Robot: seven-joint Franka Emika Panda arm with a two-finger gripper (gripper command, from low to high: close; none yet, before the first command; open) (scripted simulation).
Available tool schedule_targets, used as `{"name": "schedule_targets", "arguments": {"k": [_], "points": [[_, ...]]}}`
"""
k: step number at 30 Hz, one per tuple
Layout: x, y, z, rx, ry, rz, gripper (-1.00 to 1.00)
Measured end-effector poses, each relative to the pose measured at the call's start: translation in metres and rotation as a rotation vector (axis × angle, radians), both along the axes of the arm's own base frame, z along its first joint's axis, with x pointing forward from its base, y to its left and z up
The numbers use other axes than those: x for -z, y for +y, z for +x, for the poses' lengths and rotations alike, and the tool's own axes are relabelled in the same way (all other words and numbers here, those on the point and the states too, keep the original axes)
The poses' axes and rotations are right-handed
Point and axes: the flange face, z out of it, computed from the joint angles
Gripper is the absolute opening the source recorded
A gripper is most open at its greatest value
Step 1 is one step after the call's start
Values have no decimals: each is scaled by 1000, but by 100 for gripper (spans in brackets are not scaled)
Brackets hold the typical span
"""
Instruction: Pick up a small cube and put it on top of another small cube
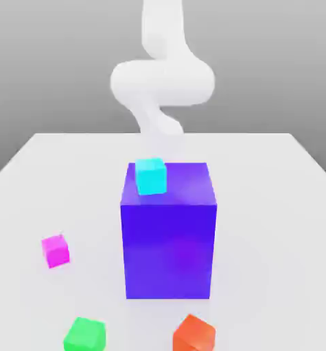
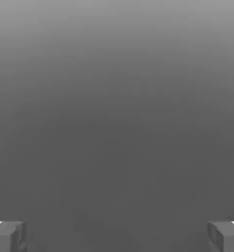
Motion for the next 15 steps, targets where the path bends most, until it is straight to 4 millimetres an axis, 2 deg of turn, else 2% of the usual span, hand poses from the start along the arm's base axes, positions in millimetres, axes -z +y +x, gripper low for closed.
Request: {"name": "schedule_targets", "arguments": {"k": [4,8,11,15], "points": [[58,-29,29,120,89,-15,0],[117,-64,47,232,175,-13,0],[162,-92,52,313,239,-2,0],[222,-130,48,418,323,25,0]]}}
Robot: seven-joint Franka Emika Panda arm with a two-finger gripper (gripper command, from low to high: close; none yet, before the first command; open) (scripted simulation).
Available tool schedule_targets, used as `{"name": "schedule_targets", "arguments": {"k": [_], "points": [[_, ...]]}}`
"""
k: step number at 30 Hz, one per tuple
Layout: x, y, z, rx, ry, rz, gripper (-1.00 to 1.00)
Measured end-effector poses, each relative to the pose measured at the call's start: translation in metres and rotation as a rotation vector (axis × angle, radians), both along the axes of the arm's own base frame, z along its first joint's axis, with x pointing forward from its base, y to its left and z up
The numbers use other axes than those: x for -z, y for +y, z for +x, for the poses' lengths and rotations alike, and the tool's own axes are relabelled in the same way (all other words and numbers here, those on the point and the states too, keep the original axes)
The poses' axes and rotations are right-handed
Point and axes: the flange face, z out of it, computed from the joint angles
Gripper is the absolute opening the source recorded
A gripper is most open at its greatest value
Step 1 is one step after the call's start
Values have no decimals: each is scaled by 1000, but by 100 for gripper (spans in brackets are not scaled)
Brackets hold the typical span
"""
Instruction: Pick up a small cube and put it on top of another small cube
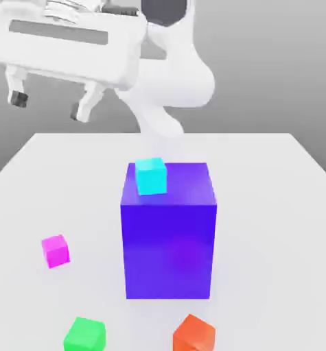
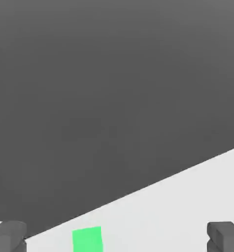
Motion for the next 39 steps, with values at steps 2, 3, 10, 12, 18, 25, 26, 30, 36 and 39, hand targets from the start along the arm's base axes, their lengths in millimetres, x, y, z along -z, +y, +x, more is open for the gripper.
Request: {"name": "schedule_targets", "arguments": {"k": [2,3,10,12,18,25,26,30,36,39], "points": [[30,-18,-6,54,37,19,0],[44,-27,-10,80,55,30,0],[140,-76,-55,262,163,127,0],[165,-85,-71,313,188,162,0],[231,-101,-126,469,244,282,0],[275,-99,-150,545,254,358,0],[279,-99,-149,546,252,359,0],[297,-100,-148,548,250,360,0],[329,-98,-154,546,263,358,-100],[329,-98,-154,546,262,358,-100]]}}
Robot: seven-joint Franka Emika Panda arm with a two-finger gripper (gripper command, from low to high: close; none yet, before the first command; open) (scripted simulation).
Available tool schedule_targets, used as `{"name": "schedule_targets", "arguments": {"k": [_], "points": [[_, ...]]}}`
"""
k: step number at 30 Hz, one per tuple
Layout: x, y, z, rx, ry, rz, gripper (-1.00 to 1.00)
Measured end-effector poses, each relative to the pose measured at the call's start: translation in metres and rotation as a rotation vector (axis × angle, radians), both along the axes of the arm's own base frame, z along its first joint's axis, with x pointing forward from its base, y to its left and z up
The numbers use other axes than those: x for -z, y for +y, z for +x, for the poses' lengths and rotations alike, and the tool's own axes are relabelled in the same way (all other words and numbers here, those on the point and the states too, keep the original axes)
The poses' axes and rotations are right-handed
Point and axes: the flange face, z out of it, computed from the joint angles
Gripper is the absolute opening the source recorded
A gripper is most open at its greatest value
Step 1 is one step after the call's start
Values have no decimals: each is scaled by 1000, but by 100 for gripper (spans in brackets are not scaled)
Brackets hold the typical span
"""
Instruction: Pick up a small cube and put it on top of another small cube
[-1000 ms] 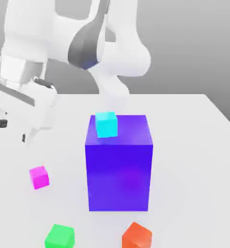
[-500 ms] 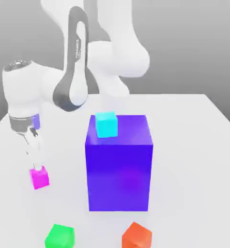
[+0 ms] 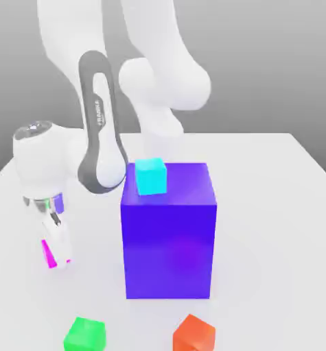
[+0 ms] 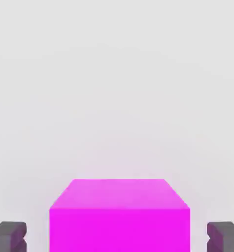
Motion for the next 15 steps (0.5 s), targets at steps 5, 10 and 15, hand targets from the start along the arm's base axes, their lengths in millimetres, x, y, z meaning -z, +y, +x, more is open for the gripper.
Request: {"name": "schedule_targets", "arguments": {"k": [5,10,15], "points": [[-3,0,1,1,-2,0,-100],[-28,-2,6,4,-12,-2,-100],[-51,-2,4,3,-9,-2,-100]]}}
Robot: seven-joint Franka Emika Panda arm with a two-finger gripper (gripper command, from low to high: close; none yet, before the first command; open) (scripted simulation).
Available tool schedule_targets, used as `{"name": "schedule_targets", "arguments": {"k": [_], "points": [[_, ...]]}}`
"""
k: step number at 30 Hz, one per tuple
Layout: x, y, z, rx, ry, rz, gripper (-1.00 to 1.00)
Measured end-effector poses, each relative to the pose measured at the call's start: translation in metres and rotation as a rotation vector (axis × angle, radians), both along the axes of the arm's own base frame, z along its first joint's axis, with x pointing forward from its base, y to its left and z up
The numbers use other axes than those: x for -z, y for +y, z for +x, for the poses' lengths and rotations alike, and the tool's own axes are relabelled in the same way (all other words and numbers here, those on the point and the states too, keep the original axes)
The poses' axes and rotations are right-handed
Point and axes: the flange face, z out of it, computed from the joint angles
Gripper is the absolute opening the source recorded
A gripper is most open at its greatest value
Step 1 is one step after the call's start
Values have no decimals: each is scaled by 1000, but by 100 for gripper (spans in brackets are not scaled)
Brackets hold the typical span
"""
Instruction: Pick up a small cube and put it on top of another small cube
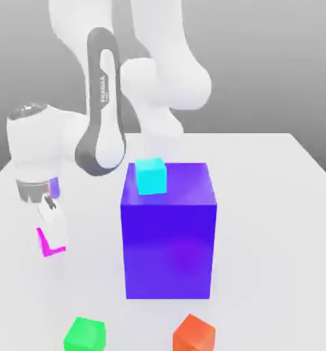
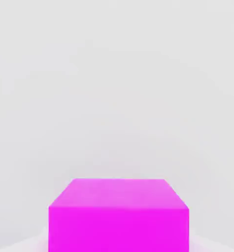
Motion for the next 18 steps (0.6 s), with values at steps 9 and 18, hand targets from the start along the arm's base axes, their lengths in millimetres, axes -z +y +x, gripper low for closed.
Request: {"name": "schedule_targets", "arguments": {"k": [9,18], "points": [[-23,16,46,69,7,12,-100],[-40,45,127,241,6,20,-100]]}}
